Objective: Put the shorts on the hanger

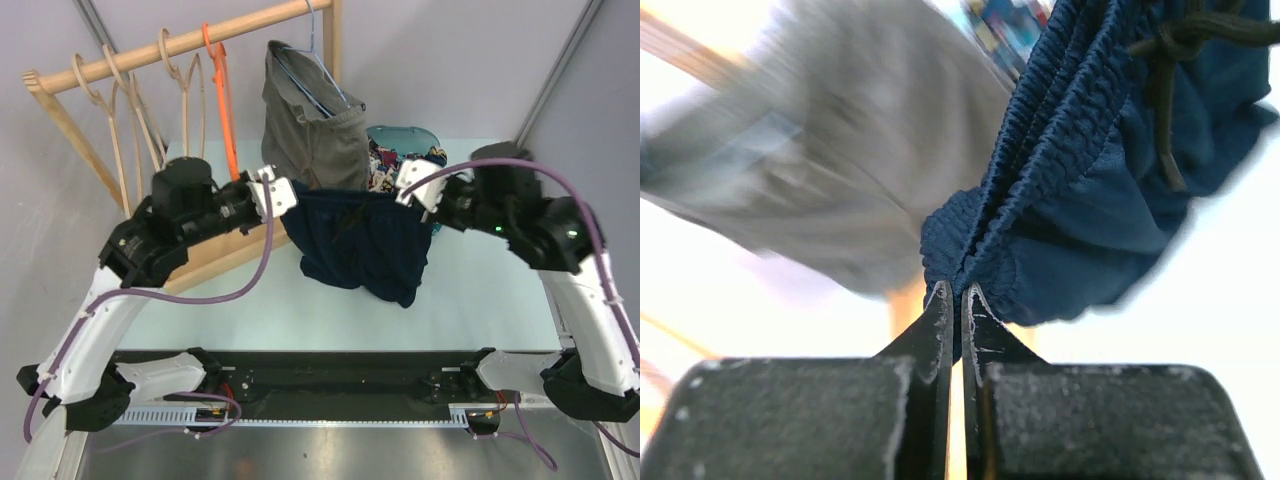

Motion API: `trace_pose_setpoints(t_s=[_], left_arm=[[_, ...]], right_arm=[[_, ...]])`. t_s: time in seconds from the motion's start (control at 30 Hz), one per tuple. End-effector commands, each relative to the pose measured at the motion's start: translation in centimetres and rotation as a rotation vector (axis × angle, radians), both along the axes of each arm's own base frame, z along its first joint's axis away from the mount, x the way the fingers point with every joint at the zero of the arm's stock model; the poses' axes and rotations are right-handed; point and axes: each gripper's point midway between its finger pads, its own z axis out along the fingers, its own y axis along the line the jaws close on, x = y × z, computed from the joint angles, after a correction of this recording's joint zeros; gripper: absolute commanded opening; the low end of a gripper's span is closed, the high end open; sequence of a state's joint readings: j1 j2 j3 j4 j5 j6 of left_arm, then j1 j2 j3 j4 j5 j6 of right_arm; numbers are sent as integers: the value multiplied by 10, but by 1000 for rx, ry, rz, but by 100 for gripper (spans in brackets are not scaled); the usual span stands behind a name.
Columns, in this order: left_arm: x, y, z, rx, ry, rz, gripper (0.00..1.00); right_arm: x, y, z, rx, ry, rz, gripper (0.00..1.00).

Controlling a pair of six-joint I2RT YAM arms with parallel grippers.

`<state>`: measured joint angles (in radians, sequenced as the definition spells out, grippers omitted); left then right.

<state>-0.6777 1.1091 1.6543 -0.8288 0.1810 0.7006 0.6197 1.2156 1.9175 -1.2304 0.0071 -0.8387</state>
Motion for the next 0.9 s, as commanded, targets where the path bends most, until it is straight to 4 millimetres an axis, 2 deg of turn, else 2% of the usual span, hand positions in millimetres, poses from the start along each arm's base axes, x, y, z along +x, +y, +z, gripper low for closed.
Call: trace_pose_setpoints(t_s=[0.0, 0.03, 0.07, 0.1, 0.13, 0.17, 0.2, 0.23, 0.27, 0.3, 0.33, 0.37, 0.43, 0.47, 0.5, 0.53, 0.6, 0.63, 0.67, 0.7, 0.73, 0.77, 0.8, 0.83, 0.87], left_arm=[[-1, 15, -59, 63, 154, 92, 0], [-1, 12, -85, 80, 219, 95, 0], [3, 8, -93, 70, 228, 102, 0], [6, 6, -105, 72, 246, 110, 0], [9, 7, -131, 95, 290, 138, 0], [18, 2, -134, 69, 272, 153, 0], [21, 1, -145, 69, 275, 165, 0], [21, 3, -173, 103, 308, 172, 0], [26, 1, -181, 94, 286, 179, 0], [26, 2, -191, 105, 274, 172, 0], [21, 5, -225, 155, 312, 165, 0], [20, 1, -234, 153, 307, 137, 0], [15, 1, -267, 190, 321, 99, 0], [12, 0, -277, 197, 326, 85, 0], [9, -3, -286, 206, 330, 69, 0], [5, -3, -302, 230, 356, 65, 0], [2, -7, -313, 244, 389, 49, 0], [1, -9, -315, 246, 401, 41, 1], [-3, -9, -322, 262, 432, 29, 5], [-6, -10, -324, 268, 446, 16, 12], [-10, -15, -318, 261, 455, -23, 31], [-22, -12, -318, 282, 491, -54, 40], [-27, -13, -312, 292, 488, -92, 49], [-37, -16, -299, 272, 511, -137, 60], [-41, -17, -289, 253, 505, -155, 64]], right_arm=[[-8, 8, -72, -31, 206, -19, 0], [-6, 11, -83, -33, 228, -20, 0], [1, 16, -108, -49, 259, -30, 0], [5, 16, -120, -64, 273, -38, 0], [7, 18, -133, -81, 293, -37, 0], [17, 23, -144, -83, 302, -45, 0], [17, 25, -162, -94, 338, -41, 0], [19, 27, -169, -94, 348, -38, 0], [23, 31, -176, -95, 354, -30, 0], [19, 32, -195, -114, 395, -21, 0], [19, 33, -205, -128, 417, -10, 0], [19, 38, -220, -139, 448, 6, 0], [18, 38, -248, -153, 504, 0, 6], [22, 45, -252, -138, 498, 10, 10], [23, 50, -261, -131, 520, 26, 15], [23, 53, -268, -130, 533, 33, 23], [25, 60, -280, -136, 558, 56, 24], [21, 64, -285, -149, 574, 73, 29], [16, 63, -290, -173, 596, 87, 34], [12, 64, -293, -185, 611, 99, 39], [8, 63, -293, -191, 619, 99, 47], [6, 61, -291, -187, 631, 83, 53], [5, 59, -285, -174, 624, 70, 63], [5, 58, -271, -145, 596, 64, 67], [5, 55, -259, -117, 577, 49, 71]])
